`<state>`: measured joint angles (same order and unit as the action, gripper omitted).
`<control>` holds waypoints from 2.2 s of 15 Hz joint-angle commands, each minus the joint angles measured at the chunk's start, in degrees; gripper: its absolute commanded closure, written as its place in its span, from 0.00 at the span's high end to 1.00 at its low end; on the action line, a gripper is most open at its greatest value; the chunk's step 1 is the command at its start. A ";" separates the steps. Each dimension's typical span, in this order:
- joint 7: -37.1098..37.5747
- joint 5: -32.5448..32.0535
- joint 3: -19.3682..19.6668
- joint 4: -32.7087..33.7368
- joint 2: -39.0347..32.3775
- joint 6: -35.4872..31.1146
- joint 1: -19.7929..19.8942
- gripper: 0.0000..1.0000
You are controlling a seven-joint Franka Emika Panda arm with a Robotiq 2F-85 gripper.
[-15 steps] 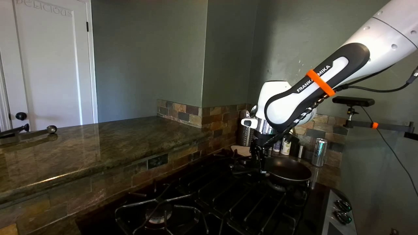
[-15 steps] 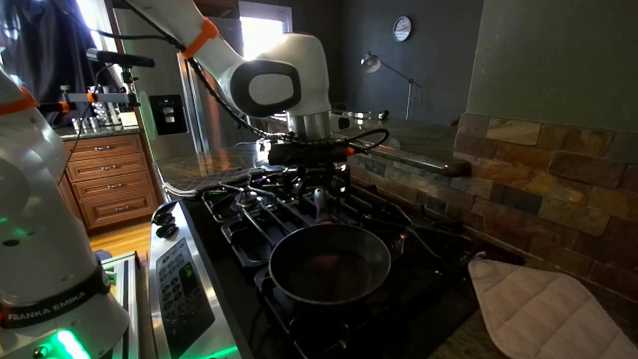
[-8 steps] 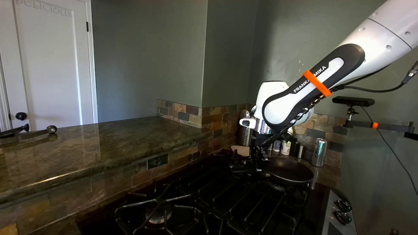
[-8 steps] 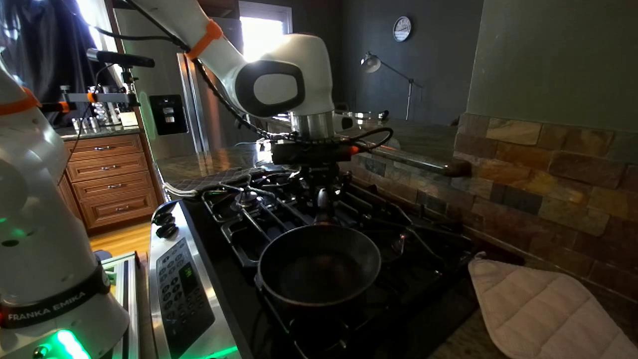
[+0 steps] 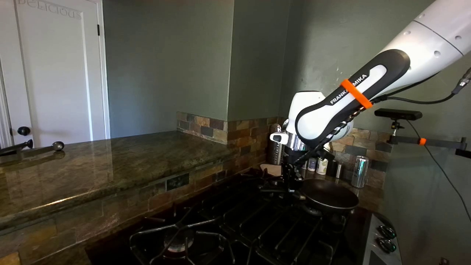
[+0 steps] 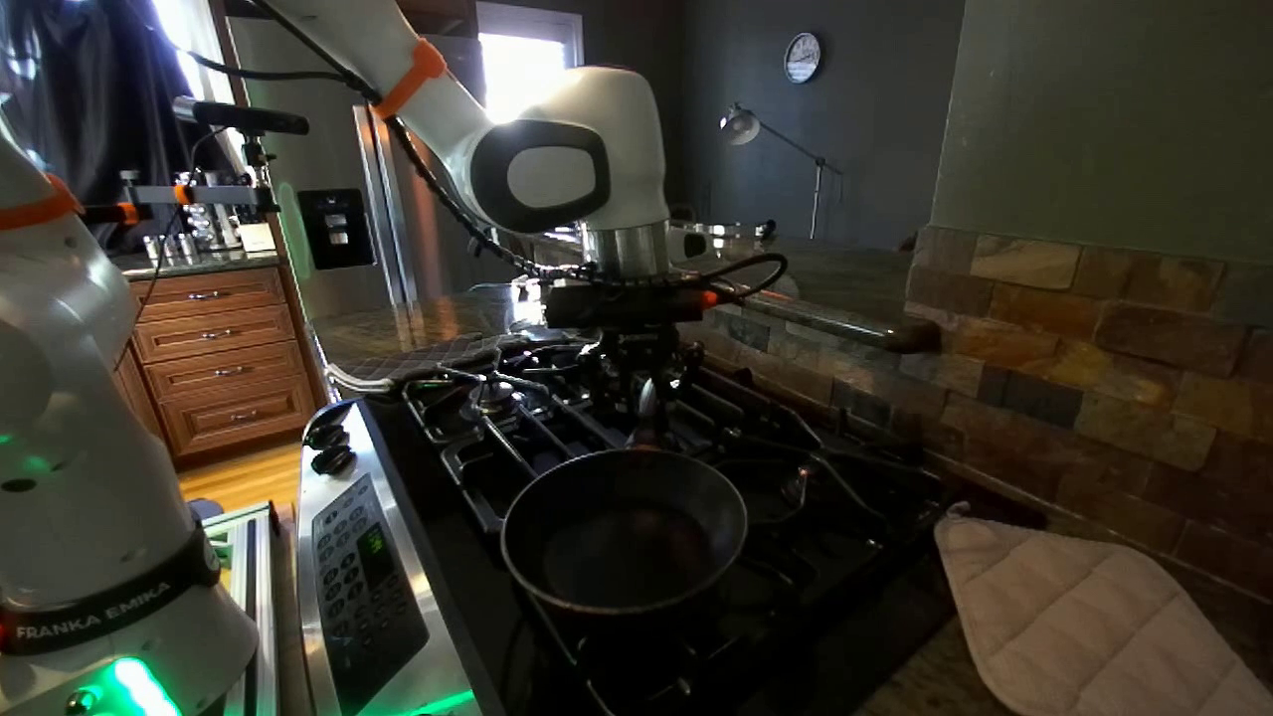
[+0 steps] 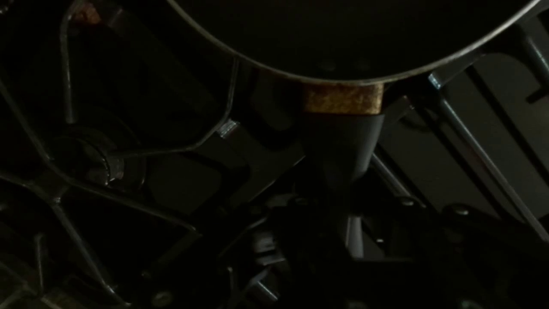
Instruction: Move the pan to the bottom left stove plate
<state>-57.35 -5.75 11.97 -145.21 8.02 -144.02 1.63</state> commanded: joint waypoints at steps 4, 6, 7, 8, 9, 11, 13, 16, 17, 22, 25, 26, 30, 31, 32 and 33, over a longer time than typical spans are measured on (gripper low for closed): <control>1.12 -1.72 -3.02 0.49 1.55 1.46 0.44 0.08; 2.03 -2.39 -4.58 0.76 2.34 2.16 -0.12 0.08; 2.21 -2.45 -5.26 0.85 2.75 2.51 -0.38 0.08; 2.83 -2.86 -6.03 0.77 3.44 2.87 -0.63 0.08; 2.95 -2.73 -6.66 0.64 4.04 3.09 -0.95 0.08; 3.12 -2.67 -7.76 0.42 4.90 3.61 -1.57 0.08; 2.97 -2.39 -8.73 0.37 5.27 4.47 -2.41 0.08; 2.90 -1.97 -10.24 0.48 5.46 6.20 -4.08 0.08; 2.53 -1.51 -10.67 0.46 5.49 6.66 -4.78 0.08; 3.38 -1.77 -13.35 0.41 5.85 7.76 -7.49 0.08; 3.60 -1.02 -14.67 0.44 6.03 7.26 -9.29 0.08; 3.53 -0.84 -15.03 0.53 5.90 7.19 -9.88 0.08; 3.13 -1.34 -15.30 0.82 4.62 6.13 -10.59 0.32; 3.12 -1.29 -15.57 0.82 4.62 6.13 -11.01 0.32; 3.12 -1.27 -15.72 0.82 4.61 6.13 -11.24 0.32; 3.11 -1.26 -15.76 0.82 4.61 6.13 -11.33 0.32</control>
<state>-54.27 -6.99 -3.89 -144.45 12.63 -137.99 -9.59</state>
